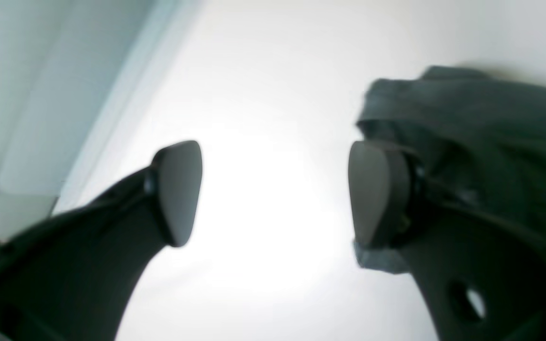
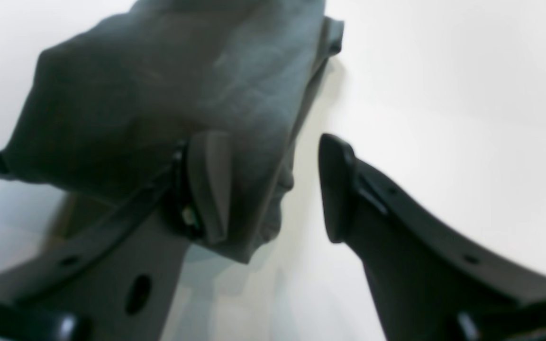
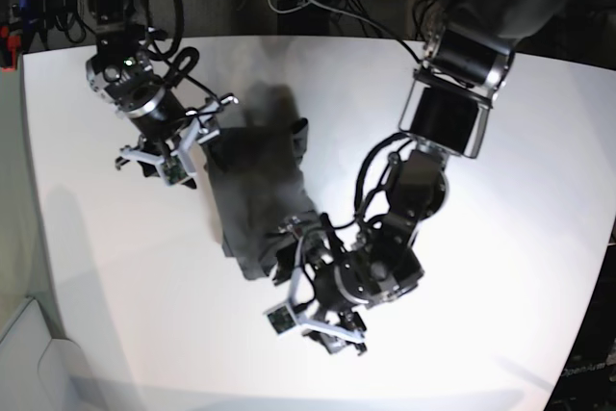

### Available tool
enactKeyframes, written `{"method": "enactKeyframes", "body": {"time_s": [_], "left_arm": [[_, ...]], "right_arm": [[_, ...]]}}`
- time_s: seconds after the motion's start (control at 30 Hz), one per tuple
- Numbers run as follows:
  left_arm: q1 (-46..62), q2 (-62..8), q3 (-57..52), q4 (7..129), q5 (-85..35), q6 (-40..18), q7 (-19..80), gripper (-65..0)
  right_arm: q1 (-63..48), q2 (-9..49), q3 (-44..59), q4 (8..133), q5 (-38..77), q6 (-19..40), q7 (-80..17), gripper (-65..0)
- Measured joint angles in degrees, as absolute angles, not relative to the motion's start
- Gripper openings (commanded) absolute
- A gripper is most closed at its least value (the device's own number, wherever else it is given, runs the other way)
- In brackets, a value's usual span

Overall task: Layout the t-shirt on the table in an organized manner, then fold the t-shirt properly
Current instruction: 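Flatten and square the folded bundle with the left gripper, then press the bundle edges square with the right gripper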

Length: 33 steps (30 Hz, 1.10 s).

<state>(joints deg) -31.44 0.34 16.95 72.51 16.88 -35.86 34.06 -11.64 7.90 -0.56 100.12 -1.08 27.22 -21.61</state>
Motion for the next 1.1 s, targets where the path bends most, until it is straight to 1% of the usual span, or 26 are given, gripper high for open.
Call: {"method": "enactKeyframes", "body": {"time_s": [0.1,0.2,0.33,0.43,0.5,0.57,0.63,0.7,0.77,0.9,0.93,1.0,1.1], "left_arm": [[-31.4,-0.3,16.3,75.4,16.9,-35.6,34.0,-18.7],[-29.6,-3.3,10.9,79.9,16.1,-35.6,34.9,-18.7],[-23.5,-7.0,-4.6,85.9,17.3,-34.8,41.4,-18.8],[-17.8,-8.9,-16.4,92.1,16.3,-35.2,44.1,-18.9],[-13.9,-10.3,-22.3,95.6,17.2,-35.0,46.7,-18.9],[-9.3,-11.7,-26.9,99.3,16.6,-35.2,47.2,-18.9],[-3.8,-12.4,-31.1,103.1,16.9,-35.1,48.6,-19.5],[0.7,-12.2,-34.2,106.1,16.9,-35.2,49.1,-24.6],[4.4,-11.7,-36.5,108.4,16.3,-35.4,48.5,-33.8],[9.4,-10.7,-40.3,109.9,16.5,-35.5,48.0,-52.3],[10.0,-10.2,-41.3,109.8,16.7,-35.4,48.2,-55.2],[10.4,-9.6,-42.3,109.8,16.5,-35.6,48.2,-59.5],[10.1,-9.8,-42.5,109.9,16.3,-35.6,47.8,-60.0]], "right_arm": [[-11.5,8.1,-1.3,100.2,-1.1,27.2,-21.8,-34.4],[-10.5,7.9,-2.7,101.7,-1.1,27.4,-21.9,-34.4],[-4.7,8.0,-3.4,102.5,-1.2,27.2,-22.2,-34.4],[0.8,7.9,-7.4,99.5,-0.9,27.2,-21.8,-34.4],[3.8,7.7,-9.3,97.0,-0.9,27.6,-22.0,-34.3],[6.9,7.7,-11.1,94.2,-0.9,27.4,-22.0,-34.1],[10.2,5.6,-11.5,90.0,-0.9,27.2,-21.7,-34.0],[13.1,4.1,-11.8,84.5,-0.1,27.7,-21.3,-34.0],[15.8,3.2,-12.0,78.9,-0.8,27.3,-22.3,-34.1],[19.8,3.1,-11.9,70.6,-0.8,27.2,-21.4,-35.5],[21.0,3.0,-11.9,67.9,-0.7,27.2,-21.1,-36.7],[23.5,2.8,-11.9,62.5,-1.0,27.2,-20.2,-40.7],[25.1,3.1,-11.6,57.3,-0.8,27.1,-18.0,-47.1]]}}
